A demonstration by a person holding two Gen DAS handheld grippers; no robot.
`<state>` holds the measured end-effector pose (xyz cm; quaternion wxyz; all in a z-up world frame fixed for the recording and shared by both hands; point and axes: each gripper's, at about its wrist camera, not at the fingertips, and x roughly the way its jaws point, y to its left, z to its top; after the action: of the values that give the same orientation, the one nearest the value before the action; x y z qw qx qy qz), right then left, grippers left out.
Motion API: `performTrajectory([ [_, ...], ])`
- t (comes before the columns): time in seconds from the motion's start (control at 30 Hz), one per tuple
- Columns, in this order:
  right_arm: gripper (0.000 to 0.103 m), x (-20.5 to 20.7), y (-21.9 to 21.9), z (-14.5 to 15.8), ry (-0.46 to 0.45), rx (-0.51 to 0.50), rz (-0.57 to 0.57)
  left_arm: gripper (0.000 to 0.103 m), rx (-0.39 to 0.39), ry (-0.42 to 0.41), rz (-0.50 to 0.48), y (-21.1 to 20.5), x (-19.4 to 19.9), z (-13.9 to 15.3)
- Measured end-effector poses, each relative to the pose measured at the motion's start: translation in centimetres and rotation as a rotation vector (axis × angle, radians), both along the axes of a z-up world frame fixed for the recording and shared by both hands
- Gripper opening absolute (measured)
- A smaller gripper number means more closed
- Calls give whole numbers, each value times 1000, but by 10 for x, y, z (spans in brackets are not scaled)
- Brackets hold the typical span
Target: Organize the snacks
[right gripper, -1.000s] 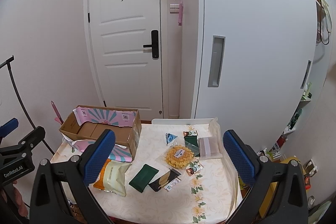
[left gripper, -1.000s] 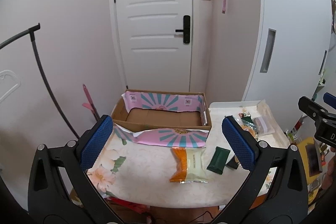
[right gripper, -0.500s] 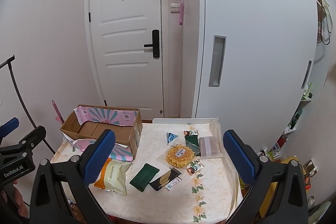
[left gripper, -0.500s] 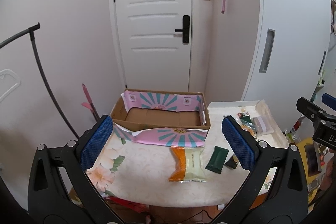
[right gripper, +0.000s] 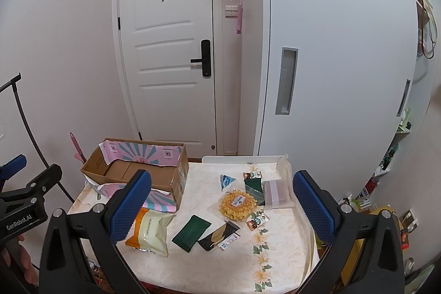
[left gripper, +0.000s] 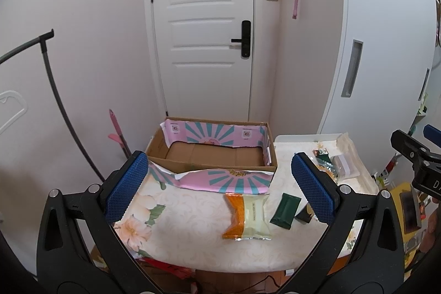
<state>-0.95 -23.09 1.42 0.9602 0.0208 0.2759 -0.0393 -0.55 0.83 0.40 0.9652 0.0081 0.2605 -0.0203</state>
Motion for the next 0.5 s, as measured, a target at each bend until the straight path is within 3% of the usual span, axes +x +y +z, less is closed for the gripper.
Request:
performTrajectory([
  [0.27, 102, 1, 1, 1, -2, 0, 2, 103, -2, 3, 6, 0, 4, 3],
  [0.5, 102, 7, -4, 3, 18, 45, -1, 103, 20, 108, -29, -1, 26, -3],
])
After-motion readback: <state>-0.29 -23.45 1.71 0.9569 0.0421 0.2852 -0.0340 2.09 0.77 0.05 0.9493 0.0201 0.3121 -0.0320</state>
